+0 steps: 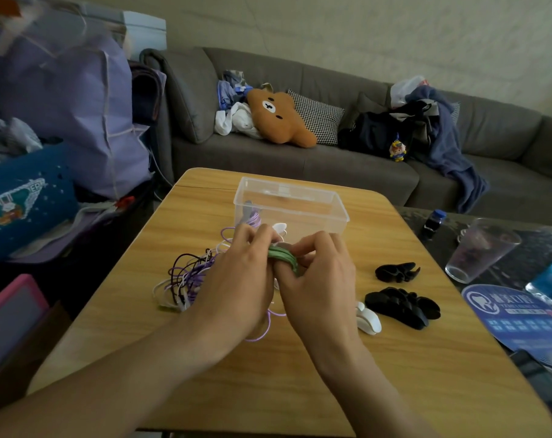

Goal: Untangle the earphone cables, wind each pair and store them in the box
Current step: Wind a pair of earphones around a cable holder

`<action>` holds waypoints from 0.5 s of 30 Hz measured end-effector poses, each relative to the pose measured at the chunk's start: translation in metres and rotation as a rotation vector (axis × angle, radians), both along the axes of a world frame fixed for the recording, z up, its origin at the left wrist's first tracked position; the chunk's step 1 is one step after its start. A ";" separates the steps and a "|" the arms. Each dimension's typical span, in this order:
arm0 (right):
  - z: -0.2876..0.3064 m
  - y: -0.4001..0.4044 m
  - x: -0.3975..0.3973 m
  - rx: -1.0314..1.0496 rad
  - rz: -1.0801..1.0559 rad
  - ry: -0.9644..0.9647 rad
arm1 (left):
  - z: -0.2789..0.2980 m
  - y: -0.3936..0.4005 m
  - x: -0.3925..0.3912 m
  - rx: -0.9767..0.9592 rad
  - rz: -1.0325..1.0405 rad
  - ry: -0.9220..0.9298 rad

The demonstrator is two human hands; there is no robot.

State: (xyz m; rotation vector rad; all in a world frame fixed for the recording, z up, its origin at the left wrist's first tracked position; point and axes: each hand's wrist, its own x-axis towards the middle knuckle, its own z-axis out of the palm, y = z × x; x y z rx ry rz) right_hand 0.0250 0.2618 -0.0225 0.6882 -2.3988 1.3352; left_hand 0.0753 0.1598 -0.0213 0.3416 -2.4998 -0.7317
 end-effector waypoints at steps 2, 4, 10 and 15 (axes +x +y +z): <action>0.000 -0.001 0.001 0.046 -0.006 0.008 | 0.001 0.000 0.000 0.008 -0.002 -0.016; 0.000 -0.002 0.002 0.069 -0.028 0.032 | 0.001 0.000 0.000 0.006 0.010 -0.030; -0.005 -0.003 -0.003 -0.047 -0.041 0.212 | 0.005 0.004 -0.002 0.022 0.052 -0.065; -0.004 0.000 -0.004 -0.119 0.000 0.258 | 0.003 0.003 0.000 0.054 0.021 -0.002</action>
